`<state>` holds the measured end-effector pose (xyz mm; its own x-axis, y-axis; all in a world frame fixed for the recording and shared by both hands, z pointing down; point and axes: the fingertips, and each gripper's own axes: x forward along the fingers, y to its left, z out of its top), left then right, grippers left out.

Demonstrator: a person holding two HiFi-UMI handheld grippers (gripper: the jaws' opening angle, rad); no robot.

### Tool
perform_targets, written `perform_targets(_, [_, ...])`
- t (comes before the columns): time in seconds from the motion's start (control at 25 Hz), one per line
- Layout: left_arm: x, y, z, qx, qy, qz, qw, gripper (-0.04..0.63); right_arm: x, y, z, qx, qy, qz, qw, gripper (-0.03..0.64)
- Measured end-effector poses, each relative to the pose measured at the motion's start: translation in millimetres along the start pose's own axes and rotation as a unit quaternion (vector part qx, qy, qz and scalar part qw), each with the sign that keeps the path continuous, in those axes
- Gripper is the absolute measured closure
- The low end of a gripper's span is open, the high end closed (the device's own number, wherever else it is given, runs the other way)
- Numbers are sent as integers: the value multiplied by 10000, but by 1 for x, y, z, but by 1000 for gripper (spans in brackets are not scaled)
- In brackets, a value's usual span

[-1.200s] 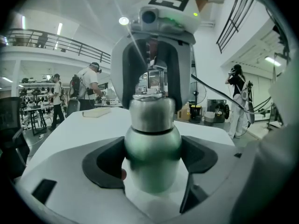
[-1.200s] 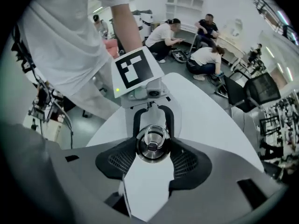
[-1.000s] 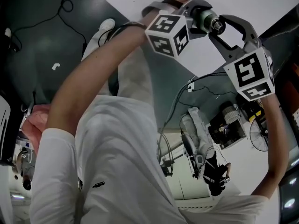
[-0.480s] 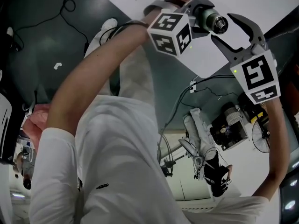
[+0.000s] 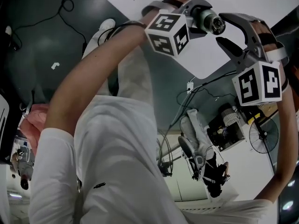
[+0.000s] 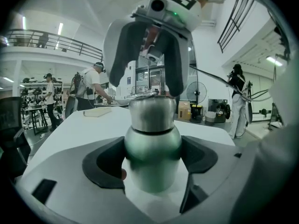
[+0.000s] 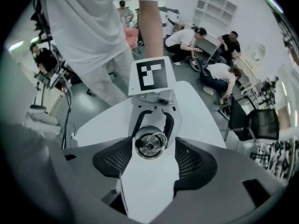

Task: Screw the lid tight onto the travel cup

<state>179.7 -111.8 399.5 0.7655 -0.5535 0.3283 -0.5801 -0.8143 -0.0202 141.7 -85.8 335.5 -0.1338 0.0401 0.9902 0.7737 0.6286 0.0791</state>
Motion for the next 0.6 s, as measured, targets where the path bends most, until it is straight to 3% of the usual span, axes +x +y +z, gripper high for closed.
perform_targets(0.12, [1, 0, -1, -6, -22, -6, 10000, 232, 5, 9, -3, -782, 120, 331, 9963, 344])
perform_targets(0.36, [0, -1, 1, -7, -19, -23, 10000, 232, 20, 12, -2, -1603, 184, 623, 9849, 351])
perform_targets(0.48, [1, -1, 2, -7, -45, -31, 10000, 232, 21, 13, -4, -1540, 224, 757, 9849, 374])
perform_targets(0.6, [1, 0, 2, -17, -31, -11, 10000, 232, 22, 9, -3, -928, 133, 702, 9931, 374])
